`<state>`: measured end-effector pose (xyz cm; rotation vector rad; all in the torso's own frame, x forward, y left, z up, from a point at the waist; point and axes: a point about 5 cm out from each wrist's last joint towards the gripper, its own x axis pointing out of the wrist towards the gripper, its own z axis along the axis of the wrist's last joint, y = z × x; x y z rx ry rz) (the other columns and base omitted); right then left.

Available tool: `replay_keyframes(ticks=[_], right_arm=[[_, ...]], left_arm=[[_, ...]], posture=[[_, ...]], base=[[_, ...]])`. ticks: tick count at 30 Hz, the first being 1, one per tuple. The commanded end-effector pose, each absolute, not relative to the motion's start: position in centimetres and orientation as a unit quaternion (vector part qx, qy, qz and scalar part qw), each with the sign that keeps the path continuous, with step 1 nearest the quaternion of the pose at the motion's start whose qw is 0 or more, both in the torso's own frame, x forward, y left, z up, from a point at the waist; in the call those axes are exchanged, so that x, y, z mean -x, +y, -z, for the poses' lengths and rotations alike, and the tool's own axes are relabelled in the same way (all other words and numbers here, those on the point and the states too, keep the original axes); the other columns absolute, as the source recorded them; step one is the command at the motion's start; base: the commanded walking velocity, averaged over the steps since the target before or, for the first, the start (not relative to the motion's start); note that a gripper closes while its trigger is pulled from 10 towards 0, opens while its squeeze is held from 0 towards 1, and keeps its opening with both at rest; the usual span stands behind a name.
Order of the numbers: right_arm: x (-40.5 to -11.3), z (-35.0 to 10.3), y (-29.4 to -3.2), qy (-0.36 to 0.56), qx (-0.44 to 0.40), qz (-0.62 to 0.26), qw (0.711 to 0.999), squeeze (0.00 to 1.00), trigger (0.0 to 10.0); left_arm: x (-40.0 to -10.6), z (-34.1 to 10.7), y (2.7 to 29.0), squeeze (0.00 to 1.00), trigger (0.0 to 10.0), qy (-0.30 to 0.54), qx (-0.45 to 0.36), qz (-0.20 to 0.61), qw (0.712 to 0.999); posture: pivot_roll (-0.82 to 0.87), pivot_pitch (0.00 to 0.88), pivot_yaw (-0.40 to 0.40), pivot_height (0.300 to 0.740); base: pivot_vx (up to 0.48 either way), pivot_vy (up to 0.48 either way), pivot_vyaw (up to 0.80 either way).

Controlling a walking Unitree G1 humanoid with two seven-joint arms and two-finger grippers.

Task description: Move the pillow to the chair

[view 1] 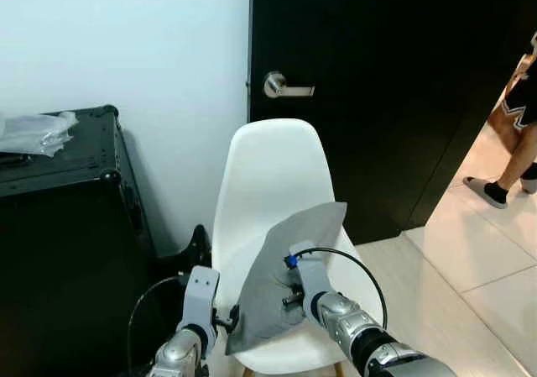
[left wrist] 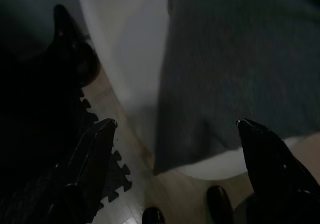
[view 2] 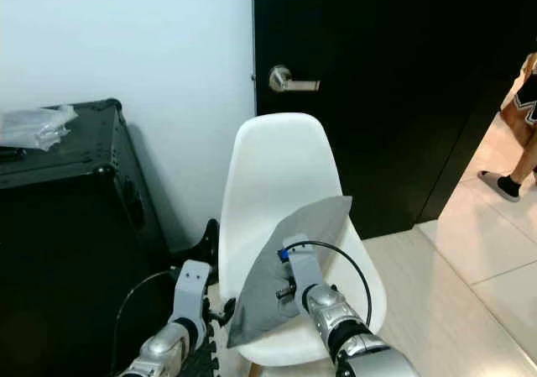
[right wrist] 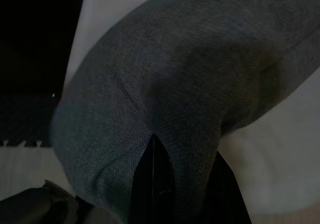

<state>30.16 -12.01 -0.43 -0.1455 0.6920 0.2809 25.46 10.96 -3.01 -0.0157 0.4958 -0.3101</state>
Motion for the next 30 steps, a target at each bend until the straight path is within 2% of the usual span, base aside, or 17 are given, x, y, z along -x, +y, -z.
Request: replay_keyframes(ticks=[1,10,20,30], right_arm=[[-30.1,0.5,-12.6,0.324,0.056,-0.119,0.937,0.0,10.0],[-29.3,1.0,-12.5,0.305,0.011,-0.131,0.943,0.0,10.0],[-28.7,1.4,-11.9,0.299,0.028,-0.143,0.943,0.0,10.0],[-31.5,-2.0,-8.1,0.229,0.027,-0.17,0.958,0.0,10.0]], left_arm=[[-24.8,3.5,10.8,0.0,10.0,0.255,-0.001,0.163,0.953],[-24.3,3.8,11.3,0.0,10.0,0.255,-0.004,0.159,0.954],[-24.0,3.8,12.2,0.0,10.0,0.245,-0.012,0.152,0.958],[-24.3,3.4,12.4,0.0,10.0,0.229,-0.013,0.146,0.962]], posture=[[0.04,0.0,-0.042,0.615],[0.05,0.0,-0.043,0.575],[0.08,0.0,-0.045,0.53],[0.09,0.0,-0.048,0.485]], base=[[0.0,0.0,0.0],[0.0,0.0,0.0],[0.0,0.0,0.0],[0.0,0.0,0.0]])
